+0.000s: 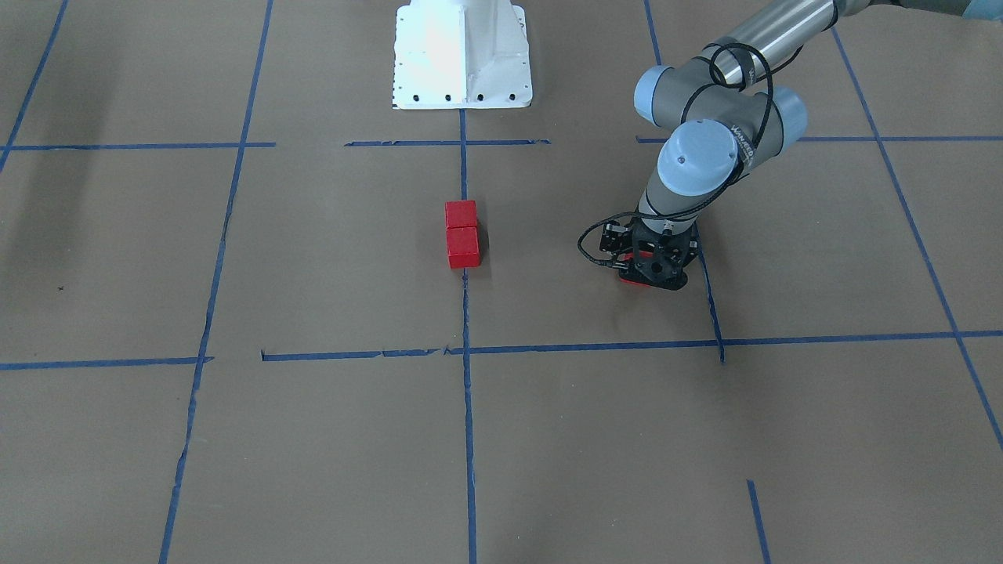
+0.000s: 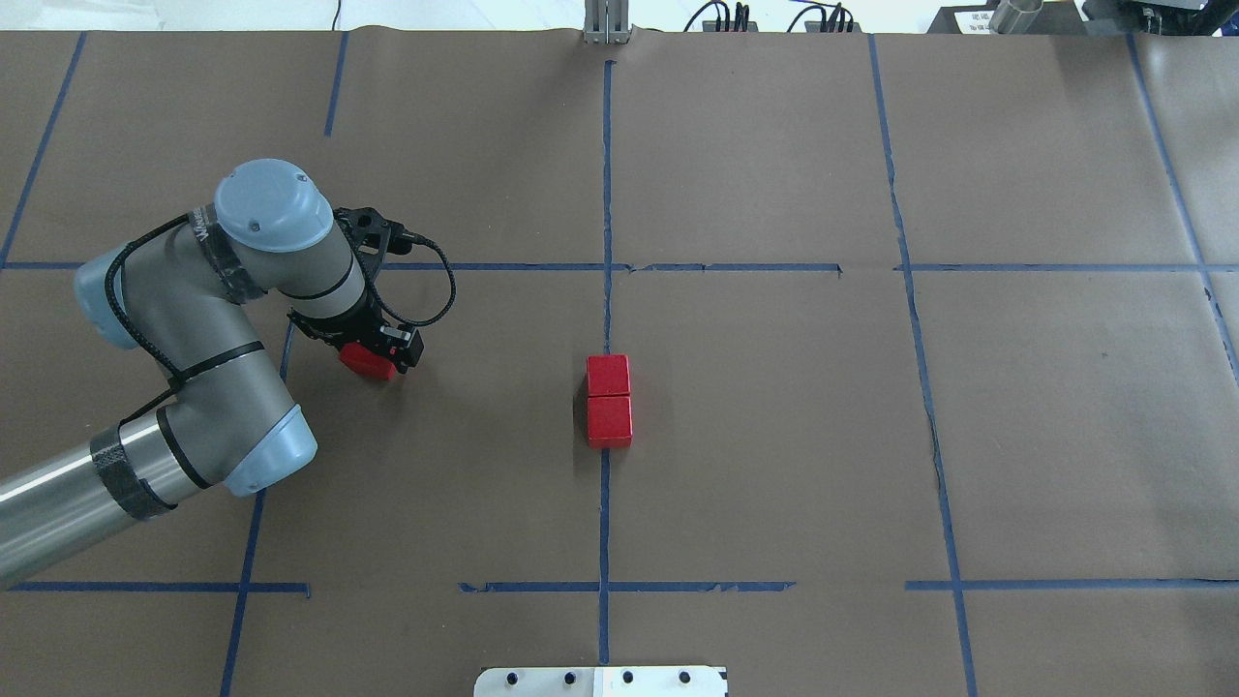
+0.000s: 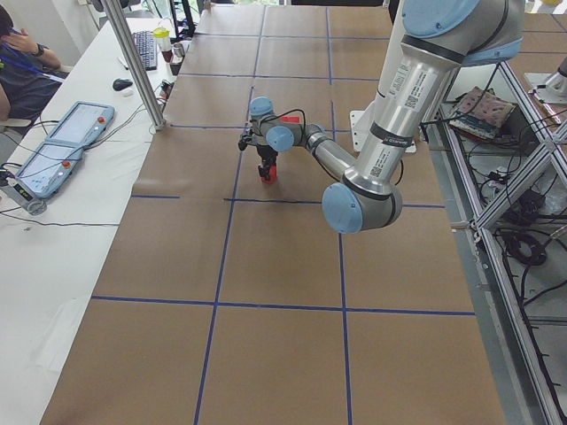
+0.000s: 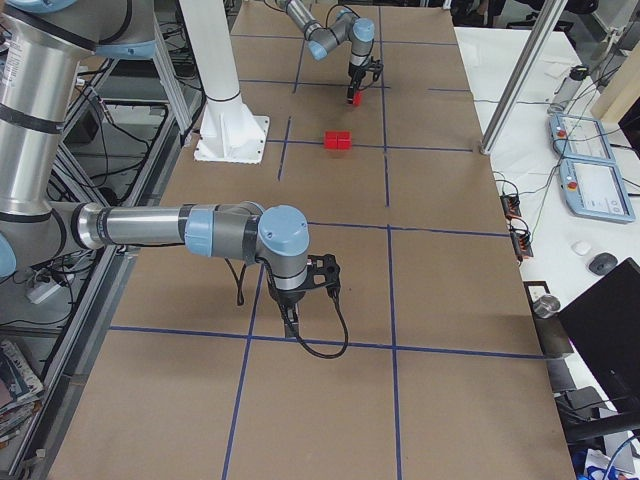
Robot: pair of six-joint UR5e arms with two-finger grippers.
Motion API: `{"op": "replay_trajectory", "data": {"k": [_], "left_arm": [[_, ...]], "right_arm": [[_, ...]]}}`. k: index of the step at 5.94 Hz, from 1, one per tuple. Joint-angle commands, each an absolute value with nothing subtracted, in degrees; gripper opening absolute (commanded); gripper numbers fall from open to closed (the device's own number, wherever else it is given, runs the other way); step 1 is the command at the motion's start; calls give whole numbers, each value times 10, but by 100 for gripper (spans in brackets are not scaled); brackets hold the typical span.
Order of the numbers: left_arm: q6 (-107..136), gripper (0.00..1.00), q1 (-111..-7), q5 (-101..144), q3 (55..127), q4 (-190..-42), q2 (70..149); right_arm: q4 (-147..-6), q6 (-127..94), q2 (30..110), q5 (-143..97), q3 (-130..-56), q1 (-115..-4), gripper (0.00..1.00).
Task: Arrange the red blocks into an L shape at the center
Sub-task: 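Lower the left gripper onto the last red cube and grasp it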
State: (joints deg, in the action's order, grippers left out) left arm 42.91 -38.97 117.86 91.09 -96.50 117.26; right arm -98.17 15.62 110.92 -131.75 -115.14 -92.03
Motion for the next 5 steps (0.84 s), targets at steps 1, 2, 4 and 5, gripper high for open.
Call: {"op": "replay_trajectory", "data": {"k": [1, 2, 4, 5], "left_arm": [[432, 48, -394, 1179, 912, -962, 1179], [456, 37, -404, 1179, 925, -945, 1188], [627, 31, -414, 1170, 988, -900, 1189], [838, 27, -409, 1148, 1002, -897, 1204]], "right_arm": [[-982, 156, 1109, -1317, -1151, -920, 100], [-982, 156, 1109, -1317, -1151, -921, 100], [-981, 156, 1109, -1317, -1154, -921, 100], [-981, 156, 1109, -1317, -1154, -921, 100]]}}
